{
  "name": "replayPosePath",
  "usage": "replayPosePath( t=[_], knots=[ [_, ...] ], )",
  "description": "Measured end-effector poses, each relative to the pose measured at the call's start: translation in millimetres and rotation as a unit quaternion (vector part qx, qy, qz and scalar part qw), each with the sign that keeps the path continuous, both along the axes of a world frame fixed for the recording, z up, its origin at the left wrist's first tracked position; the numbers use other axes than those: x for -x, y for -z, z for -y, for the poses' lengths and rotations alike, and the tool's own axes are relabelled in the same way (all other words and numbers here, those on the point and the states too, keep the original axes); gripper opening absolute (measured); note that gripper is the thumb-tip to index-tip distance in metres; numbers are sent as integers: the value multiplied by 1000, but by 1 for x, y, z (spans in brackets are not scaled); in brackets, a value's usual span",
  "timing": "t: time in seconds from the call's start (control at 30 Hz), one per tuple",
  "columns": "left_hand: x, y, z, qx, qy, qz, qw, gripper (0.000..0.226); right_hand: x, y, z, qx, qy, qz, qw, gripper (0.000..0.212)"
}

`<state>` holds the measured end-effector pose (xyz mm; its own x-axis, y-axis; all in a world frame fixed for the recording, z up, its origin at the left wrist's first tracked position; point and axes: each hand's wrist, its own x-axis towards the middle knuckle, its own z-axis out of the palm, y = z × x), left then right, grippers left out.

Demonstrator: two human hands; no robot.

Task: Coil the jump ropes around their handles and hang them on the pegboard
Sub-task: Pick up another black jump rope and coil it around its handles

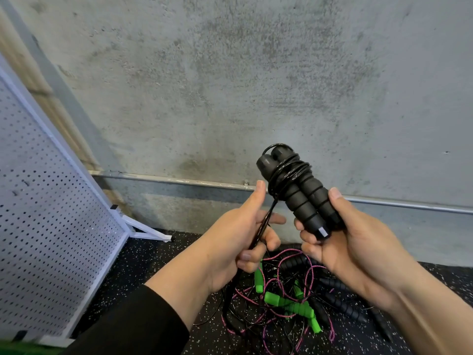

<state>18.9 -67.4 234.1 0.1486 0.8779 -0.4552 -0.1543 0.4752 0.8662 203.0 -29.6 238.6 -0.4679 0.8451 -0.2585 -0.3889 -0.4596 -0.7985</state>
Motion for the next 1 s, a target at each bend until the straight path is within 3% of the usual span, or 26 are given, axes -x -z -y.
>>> replayPosePath(
  t=[0.1, 0.2, 0.33, 0.47, 0.73, 0.87, 0.93, 1.0],
  knots=[
    [-3, 0, 1, 17, 16, -7, 1000, 93, -1, 3, -3, -57, 47, 73, 995, 43],
    [-6, -1, 2, 26, 13, -6, 1000, 95, -1, 6, -1, -152, 62, 201, 966, 26],
    [-5, 1, 0, 36, -1, 6, 999, 99, 0, 8, 1, -304, 39, 383, 871, 22],
    [-3, 3, -2, 39, -6, 20, 999, 106, 6, 9, 5, -352, 27, 452, 819, 36],
    [-7, 7, -1, 40, -30, 107, 993, 77, 8, 21, 8, -450, 13, 520, 726, 53],
    [-6, 5, -1, 37, -58, 110, 992, 64, 6, 17, 12, -454, -14, 521, 723, 61],
    [-5, 3, -2, 26, -72, 111, 991, 61, 5, 13, 14, -418, -17, 481, 770, 66],
    [-3, 1, -3, 16, -79, 117, 990, 59, 6, 9, 14, -316, 20, 421, 850, 73]
  ],
)
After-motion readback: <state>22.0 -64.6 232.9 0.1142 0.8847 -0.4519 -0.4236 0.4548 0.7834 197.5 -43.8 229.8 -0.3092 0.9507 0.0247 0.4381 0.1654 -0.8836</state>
